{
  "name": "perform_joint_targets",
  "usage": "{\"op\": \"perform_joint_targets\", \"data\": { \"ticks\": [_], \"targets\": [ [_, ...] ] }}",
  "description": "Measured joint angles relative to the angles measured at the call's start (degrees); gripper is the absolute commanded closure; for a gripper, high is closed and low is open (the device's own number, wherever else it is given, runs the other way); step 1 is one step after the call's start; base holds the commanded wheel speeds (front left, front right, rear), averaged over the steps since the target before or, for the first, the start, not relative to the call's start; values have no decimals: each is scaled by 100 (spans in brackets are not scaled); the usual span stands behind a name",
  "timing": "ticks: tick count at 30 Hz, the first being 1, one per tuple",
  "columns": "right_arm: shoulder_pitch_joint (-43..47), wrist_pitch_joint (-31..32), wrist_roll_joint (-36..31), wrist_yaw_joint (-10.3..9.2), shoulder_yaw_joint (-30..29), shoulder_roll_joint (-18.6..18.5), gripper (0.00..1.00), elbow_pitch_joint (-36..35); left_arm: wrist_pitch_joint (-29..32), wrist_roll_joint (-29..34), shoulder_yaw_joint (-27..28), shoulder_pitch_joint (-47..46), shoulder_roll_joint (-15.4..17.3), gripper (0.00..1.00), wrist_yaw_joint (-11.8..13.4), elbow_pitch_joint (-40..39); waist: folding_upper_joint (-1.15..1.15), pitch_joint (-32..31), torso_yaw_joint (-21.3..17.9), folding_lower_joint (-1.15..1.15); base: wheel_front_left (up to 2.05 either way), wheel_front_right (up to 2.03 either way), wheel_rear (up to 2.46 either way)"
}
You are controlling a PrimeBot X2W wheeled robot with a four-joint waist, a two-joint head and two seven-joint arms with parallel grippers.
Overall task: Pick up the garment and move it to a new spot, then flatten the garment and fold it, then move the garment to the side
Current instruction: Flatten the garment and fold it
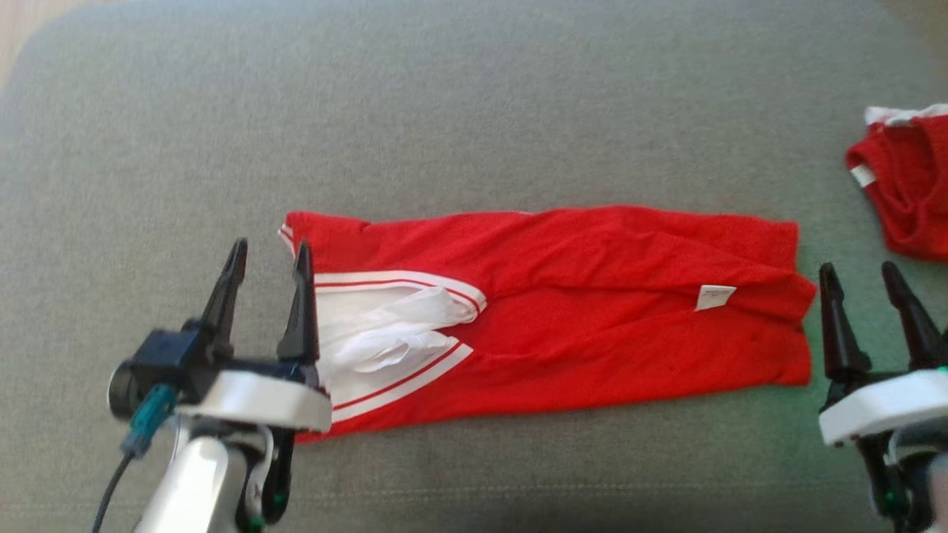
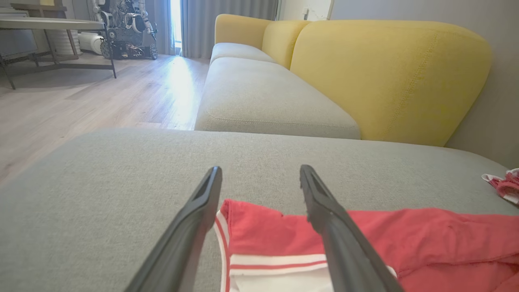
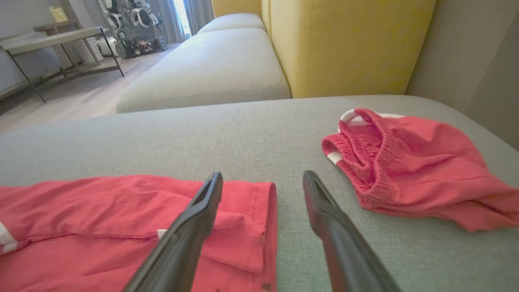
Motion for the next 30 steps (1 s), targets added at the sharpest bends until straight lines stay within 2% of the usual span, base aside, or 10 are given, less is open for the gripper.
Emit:
{"op": "perform_joint_targets", "data": {
  "ticks": [5, 11, 16, 22, 23, 24, 25, 26, 30],
  "targets": [
    [-483, 445, 3, 0, -10, -92, 0, 437, -13, 87, -19, -359, -88, 0, -130, 73, 0, 287, 121, 0, 0, 0, 0],
    [-576, 1386, 48, 0, -41, -41, 0, 733, -25, 183, -18, -543, -219, 0, -238, 175, 0, 546, 255, 0, 0, 0, 0],
    [-526, 1880, 141, 0, -120, 90, 0, 583, -25, 238, 13, -606, -337, 0, -302, 189, 0, 666, 279, 0, 0, 0, 0],
    [-364, 2163, 233, 0, -168, 247, 0, 325, -25, 309, 118, -616, -372, 0, -374, 241, 0, 696, 221, 0, 0, 0, 0],
    [-334, 2232, 255, 0, -185, 307, 16, 294, -25, 335, 145, -620, -378, 0, -405, 253, 0, 692, 209, 0, 0, 0, 0],
    [-319, 2281, 256, 0, -207, 353, 40, 279, -25, 338, 162, -621, -382, 0, -416, 261, 0, 686, 197, 0, 0, 0, 0],
    [-310, 2329, 258, 0, -216, 372, 73, 264, -25, 339, 168, -623, -392, 0, -436, 270, 0, 680, 186, 0, 0, 0, 0],
    [-305, 2379, 261, 0, -218, 380, 100, 247, -25, 345, 171, -624, -401, 0, -453, 280, 0, 673, 177, 0, 0, 0, 0],
    [-254, 2474, 310, 0, -235, 455, 100, 199, -25, 394, 196, -625, -448, 0, -499, 297, 0, 645, 141, 0, 0, 0, 0]
  ]
}}
